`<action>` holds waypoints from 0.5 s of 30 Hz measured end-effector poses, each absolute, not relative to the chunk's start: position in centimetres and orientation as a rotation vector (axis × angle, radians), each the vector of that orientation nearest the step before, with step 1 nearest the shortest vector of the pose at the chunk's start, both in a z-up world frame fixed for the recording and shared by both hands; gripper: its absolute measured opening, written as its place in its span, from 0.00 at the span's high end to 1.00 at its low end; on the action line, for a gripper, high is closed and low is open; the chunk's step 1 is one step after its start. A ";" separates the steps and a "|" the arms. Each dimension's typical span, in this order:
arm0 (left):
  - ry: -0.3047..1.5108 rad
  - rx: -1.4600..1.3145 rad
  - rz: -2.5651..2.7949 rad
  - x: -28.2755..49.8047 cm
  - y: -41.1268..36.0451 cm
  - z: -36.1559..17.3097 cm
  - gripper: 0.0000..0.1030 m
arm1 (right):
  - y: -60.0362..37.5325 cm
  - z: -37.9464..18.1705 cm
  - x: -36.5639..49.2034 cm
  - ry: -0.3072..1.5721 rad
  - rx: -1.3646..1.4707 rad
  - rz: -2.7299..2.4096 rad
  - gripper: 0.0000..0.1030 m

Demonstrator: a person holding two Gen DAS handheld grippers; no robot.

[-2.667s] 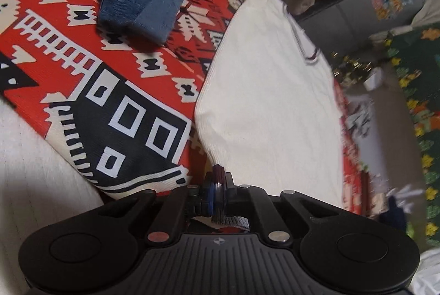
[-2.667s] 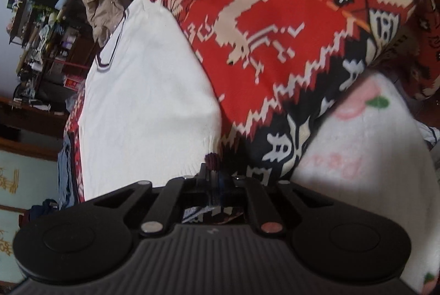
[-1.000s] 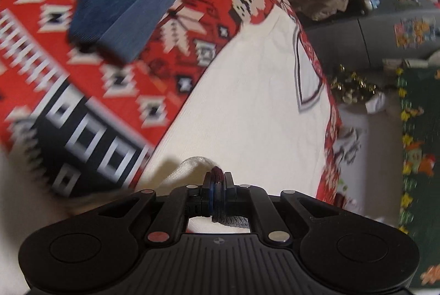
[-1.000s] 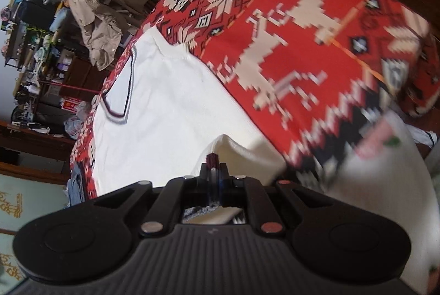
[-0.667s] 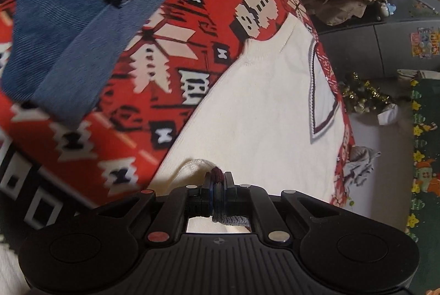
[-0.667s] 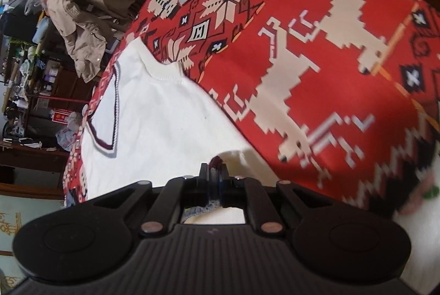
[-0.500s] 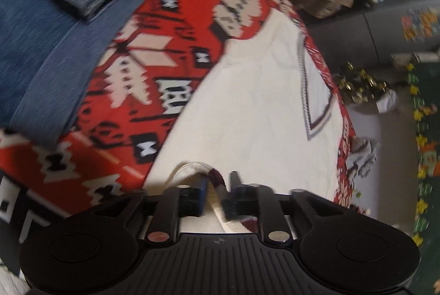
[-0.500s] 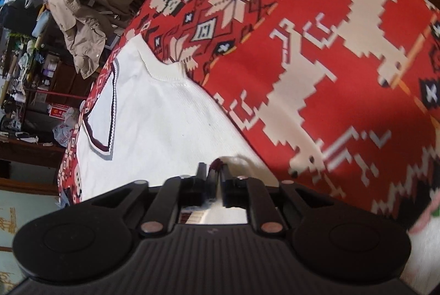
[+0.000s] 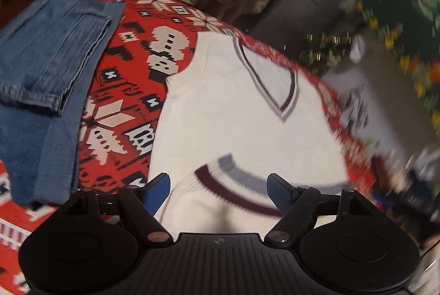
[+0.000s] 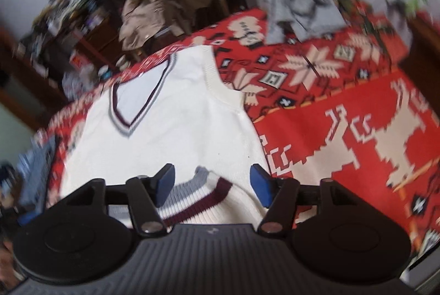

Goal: Fold clothes
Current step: 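Lower the hem onto the vest body and open both grippers, then grasp the folded hem edge again with both grippers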

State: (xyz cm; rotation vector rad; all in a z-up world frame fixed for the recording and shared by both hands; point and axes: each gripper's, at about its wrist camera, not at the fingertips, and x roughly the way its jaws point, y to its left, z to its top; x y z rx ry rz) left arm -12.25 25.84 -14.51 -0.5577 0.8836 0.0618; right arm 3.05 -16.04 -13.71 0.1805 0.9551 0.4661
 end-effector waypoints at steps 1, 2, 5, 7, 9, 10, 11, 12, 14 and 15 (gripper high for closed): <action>0.882 -0.514 0.057 -12.5 25.3 -14.5 0.25 | -15.8 -13.5 2.5 0.952 0.151 0.487 0.34; 0.875 -0.472 0.050 -12.8 24.8 -14.5 0.25 | -15.6 -13.4 1.9 0.950 0.124 0.505 0.34; 0.825 -0.364 0.021 -13.6 23.3 -14.5 0.22 | -15.2 -13.3 0.2 0.950 0.068 0.531 0.23; 0.800 -0.291 0.000 -13.8 22.4 -14.8 0.22 | -15.1 -13.4 -0.7 0.942 0.052 0.548 0.16; 0.781 -0.237 -0.005 -13.9 21.7 -15.1 0.21 | -15.1 -13.3 -1.4 0.910 0.033 0.542 0.09; 0.769 -0.221 -0.007 -13.9 21.5 -15.4 0.21 | -15.2 -13.3 -1.8 0.889 0.023 0.536 0.03; 0.758 -0.208 -0.007 -13.9 21.3 -15.5 0.21 | -15.3 -13.2 -2.1 0.868 0.023 0.526 0.01; 0.746 -0.199 -0.004 -13.9 21.1 -15.6 0.21 | -15.5 -13.1 -2.4 0.844 0.028 0.511 0.01; 0.712 -0.188 -0.031 -14.2 20.9 -15.8 0.21 | -15.7 -13.1 -2.6 0.822 0.012 0.490 0.01; 0.696 -0.187 -0.064 -14.3 20.8 -15.8 0.17 | -15.8 -13.2 -2.7 0.817 -0.003 0.493 0.01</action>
